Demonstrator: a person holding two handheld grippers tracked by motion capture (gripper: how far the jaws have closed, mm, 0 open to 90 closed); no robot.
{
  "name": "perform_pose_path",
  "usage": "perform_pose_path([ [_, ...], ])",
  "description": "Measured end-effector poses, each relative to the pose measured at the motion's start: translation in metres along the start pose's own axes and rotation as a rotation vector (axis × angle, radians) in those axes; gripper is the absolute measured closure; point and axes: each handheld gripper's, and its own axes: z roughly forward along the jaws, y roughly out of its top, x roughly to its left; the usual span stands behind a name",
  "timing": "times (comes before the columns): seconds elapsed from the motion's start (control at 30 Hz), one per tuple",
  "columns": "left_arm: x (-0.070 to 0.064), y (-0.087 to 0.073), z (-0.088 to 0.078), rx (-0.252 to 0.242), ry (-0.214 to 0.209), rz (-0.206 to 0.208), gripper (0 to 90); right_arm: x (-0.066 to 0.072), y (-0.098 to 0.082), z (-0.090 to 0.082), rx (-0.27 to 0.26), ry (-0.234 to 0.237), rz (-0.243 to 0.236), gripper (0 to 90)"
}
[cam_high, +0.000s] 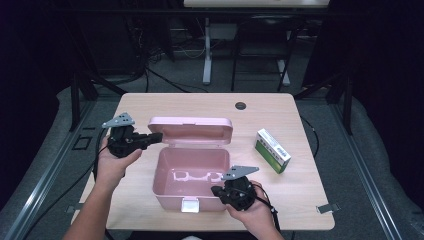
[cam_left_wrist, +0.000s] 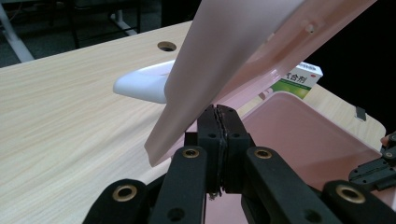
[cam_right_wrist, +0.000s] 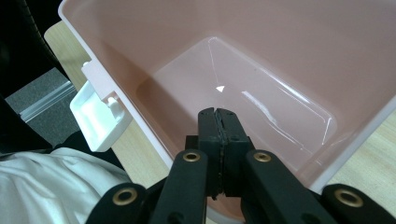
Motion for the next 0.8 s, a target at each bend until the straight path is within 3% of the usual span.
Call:
perform_pose_path([
  [0.8, 0.01, -0.008, 0.016, 0.035, 0.037, -0.011, 88.7, -0.004, -0.002, 0.0, -0.023, 0.017, 0.008, 88.0],
])
